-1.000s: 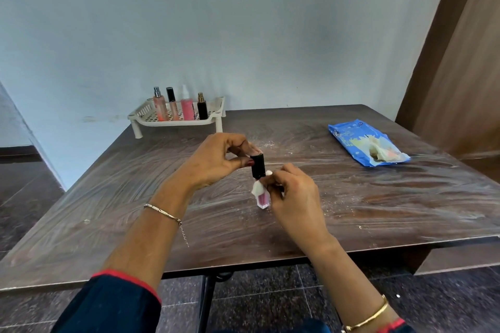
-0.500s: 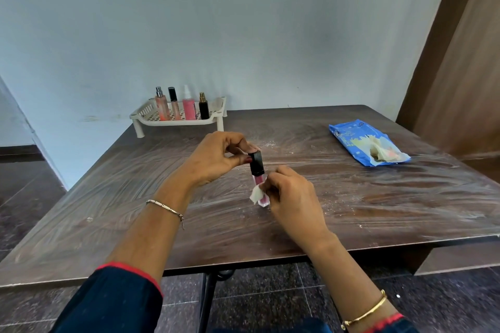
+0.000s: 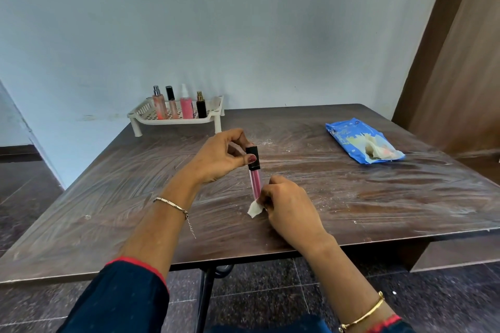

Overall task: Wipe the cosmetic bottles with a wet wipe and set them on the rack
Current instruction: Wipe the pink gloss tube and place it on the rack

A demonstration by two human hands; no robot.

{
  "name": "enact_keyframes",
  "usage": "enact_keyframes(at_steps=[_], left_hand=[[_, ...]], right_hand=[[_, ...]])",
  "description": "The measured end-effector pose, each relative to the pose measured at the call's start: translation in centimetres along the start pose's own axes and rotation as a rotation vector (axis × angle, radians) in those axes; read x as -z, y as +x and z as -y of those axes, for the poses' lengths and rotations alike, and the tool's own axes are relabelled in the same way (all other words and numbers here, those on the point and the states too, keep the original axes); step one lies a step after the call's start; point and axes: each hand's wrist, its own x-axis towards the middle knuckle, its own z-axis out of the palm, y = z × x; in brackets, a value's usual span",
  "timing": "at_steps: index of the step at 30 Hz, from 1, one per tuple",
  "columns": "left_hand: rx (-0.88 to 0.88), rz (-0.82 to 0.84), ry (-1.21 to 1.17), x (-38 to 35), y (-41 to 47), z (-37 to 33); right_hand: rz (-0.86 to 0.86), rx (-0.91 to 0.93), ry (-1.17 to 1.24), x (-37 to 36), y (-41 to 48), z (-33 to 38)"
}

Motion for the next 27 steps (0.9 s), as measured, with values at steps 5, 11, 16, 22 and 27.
enact_keyframes(at_steps=[5, 11, 16, 22, 27], left_hand=[[0.029, -0.056, -0.076, 0.1, -0.4, 0.7], [0.045, -0.055, -0.192, 0.9, -1.1, 1.5], [0.02, -0.024, -0.219, 1.4, -1.1, 1.6], [-0.02, -0.026, -0.205, 1.2, -1.3, 1.0], [-0.037, -0.067, -0.154, 1.3, -1.7, 1.5]], right_hand=[[0.055, 0.024, 0.016, 0.2, -0.1, -0.6], [-0.065, -0.238, 0.493, 0.8, 0.5, -1.1], [-0.215, -0.325, 0.906, 2.4, 2.5, 0.2], [-0.324, -0.24, 0.833, 1.5, 4.8, 2.3], [-0.325, -0.129, 0.558, 0.0, 3.9, 2.6]])
